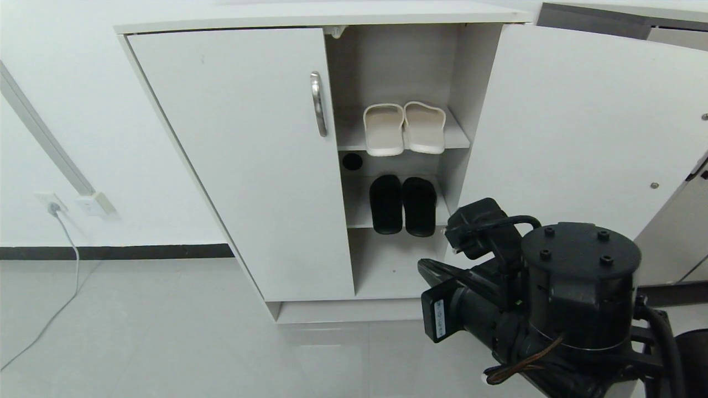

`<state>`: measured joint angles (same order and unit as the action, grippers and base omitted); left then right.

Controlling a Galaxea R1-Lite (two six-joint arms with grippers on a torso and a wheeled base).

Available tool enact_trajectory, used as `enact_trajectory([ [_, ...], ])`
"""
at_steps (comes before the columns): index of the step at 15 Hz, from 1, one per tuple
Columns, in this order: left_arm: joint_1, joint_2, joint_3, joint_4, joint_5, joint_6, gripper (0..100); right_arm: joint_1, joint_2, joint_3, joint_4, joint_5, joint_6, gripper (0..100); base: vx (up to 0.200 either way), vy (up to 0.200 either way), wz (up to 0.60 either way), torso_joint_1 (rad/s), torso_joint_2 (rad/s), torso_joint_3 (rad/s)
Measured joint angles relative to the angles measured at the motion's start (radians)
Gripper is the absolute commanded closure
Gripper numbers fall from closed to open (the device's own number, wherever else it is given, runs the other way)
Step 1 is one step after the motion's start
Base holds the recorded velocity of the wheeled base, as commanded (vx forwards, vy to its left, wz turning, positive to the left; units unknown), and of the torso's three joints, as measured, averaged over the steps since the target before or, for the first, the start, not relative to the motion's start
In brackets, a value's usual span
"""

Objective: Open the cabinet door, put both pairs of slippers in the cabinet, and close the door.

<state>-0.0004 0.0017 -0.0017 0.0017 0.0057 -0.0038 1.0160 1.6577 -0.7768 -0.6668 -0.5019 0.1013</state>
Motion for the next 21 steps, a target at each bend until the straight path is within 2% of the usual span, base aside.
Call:
enact_trajectory([
  [11, 0.000, 0.000, 0.000, 0.000, 0.002, 0.000, 100, -0.012, 0.041, 0.021, -0.047, -0.004, -0.003, 100, 0.000, 0.000, 0.00, 0.000, -0.01, -0.015],
  [14, 0.000, 0.000, 0.002, 0.001, 0.003, 0.002, 100, -0.014, 0.054, 0.021, -0.054, -0.004, -0.003, 100, 0.000, 0.000, 0.00, 0.012, -0.19, -0.323],
  [21, 0.000, 0.000, 0.000, -0.002, 0.003, 0.002, 100, -0.018, 0.050, 0.019, -0.055, -0.006, -0.004, 100, 0.000, 0.000, 0.00, 0.081, -0.49, -0.357],
])
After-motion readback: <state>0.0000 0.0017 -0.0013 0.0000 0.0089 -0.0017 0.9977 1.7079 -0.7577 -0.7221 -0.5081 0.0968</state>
